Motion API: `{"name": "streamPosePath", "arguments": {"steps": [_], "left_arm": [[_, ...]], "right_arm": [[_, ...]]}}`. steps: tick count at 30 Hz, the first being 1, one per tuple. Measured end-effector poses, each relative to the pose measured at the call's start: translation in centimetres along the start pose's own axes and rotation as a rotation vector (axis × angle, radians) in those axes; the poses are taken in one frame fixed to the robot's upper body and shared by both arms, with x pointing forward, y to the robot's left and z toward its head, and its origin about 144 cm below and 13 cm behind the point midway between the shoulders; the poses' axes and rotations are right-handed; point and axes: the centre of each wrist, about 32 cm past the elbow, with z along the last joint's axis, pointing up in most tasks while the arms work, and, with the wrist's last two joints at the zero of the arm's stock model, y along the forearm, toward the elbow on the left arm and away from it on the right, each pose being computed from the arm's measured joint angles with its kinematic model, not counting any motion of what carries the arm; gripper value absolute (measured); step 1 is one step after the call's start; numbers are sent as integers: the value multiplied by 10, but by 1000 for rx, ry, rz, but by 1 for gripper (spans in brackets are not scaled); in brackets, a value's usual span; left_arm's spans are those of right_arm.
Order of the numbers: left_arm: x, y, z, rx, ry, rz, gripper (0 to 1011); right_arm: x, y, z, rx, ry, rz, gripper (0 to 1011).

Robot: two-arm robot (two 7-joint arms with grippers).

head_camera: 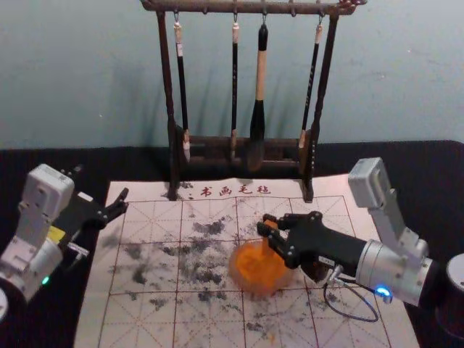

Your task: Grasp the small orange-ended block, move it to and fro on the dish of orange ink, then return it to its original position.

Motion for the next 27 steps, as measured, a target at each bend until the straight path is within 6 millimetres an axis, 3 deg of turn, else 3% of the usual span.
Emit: {"name": "streamPosePath", "arguments": {"steps": [27], "left_arm": [[0,0,0,0,0,0,1001]], "right_arm": [[-1,24,-15,-85,-52,70,88]]}}
